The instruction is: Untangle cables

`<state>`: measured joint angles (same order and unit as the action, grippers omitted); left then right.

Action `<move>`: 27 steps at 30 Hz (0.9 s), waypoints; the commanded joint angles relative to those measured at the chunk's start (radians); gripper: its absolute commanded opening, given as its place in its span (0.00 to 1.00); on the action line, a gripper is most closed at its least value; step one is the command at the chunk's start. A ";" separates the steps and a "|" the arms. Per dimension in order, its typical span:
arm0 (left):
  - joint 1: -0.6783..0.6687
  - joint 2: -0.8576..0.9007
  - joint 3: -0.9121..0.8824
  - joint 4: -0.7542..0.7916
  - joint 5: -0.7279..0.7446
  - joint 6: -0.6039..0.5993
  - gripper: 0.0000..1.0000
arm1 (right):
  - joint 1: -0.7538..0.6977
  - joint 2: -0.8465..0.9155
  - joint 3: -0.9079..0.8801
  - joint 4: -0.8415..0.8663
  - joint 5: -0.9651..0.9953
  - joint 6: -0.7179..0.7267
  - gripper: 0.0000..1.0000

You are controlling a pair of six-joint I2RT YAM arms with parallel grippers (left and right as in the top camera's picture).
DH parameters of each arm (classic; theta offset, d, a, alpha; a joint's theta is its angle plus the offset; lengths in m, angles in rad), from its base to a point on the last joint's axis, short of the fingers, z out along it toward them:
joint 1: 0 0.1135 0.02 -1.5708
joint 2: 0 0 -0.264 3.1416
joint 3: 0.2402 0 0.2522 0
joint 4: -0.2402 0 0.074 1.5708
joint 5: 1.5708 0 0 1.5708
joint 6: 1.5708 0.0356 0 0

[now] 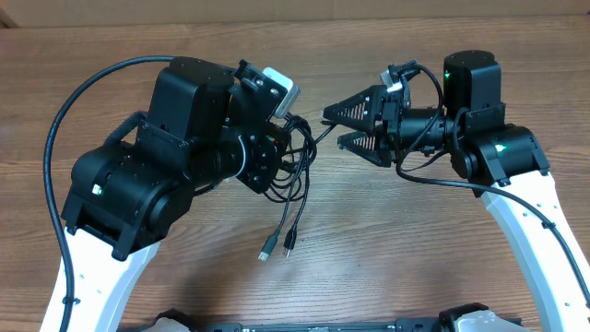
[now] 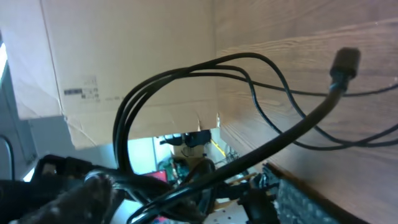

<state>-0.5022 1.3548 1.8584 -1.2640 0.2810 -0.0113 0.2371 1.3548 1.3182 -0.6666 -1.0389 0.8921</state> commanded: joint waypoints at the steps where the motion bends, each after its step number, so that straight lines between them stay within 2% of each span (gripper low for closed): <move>1: 0.004 -0.007 0.011 0.009 0.017 -0.055 0.04 | 0.004 -0.004 0.011 0.005 0.010 -0.012 0.91; 2: 0.004 -0.007 0.011 0.013 -0.064 -0.188 0.04 | 0.004 -0.004 0.011 -0.006 0.023 -0.037 0.96; 4: 0.004 -0.007 0.011 0.008 -0.201 -0.370 0.04 | 0.004 -0.005 0.011 -0.048 0.098 -0.053 1.00; 7: 0.005 -0.007 0.011 -0.012 -0.366 -0.706 0.05 | 0.004 -0.005 0.011 -0.158 0.288 -0.066 1.00; 13: 0.004 -0.007 0.011 -0.018 -0.484 -1.169 0.05 | 0.043 -0.007 0.011 -0.147 0.315 -0.196 1.00; 14: 0.004 -0.007 0.011 -0.018 -0.491 -1.283 0.05 | 0.072 -0.007 0.011 -0.130 0.342 -0.211 1.00; 17: 0.005 -0.007 0.011 -0.018 -0.552 -1.414 0.04 | 0.113 -0.007 0.011 -0.106 0.418 -0.203 1.00; 22: 0.007 -0.007 0.011 -0.062 -0.808 -1.467 0.04 | 0.149 -0.007 0.011 -0.089 0.528 -0.140 1.00; 27: 0.047 -0.007 0.011 -0.078 -0.823 -1.574 0.04 | 0.154 -0.007 0.011 -0.056 0.535 -0.107 1.00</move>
<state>-0.4835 1.3548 1.8584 -1.3430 -0.4625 -1.4940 0.3805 1.3548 1.3197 -0.7376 -0.5343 0.7567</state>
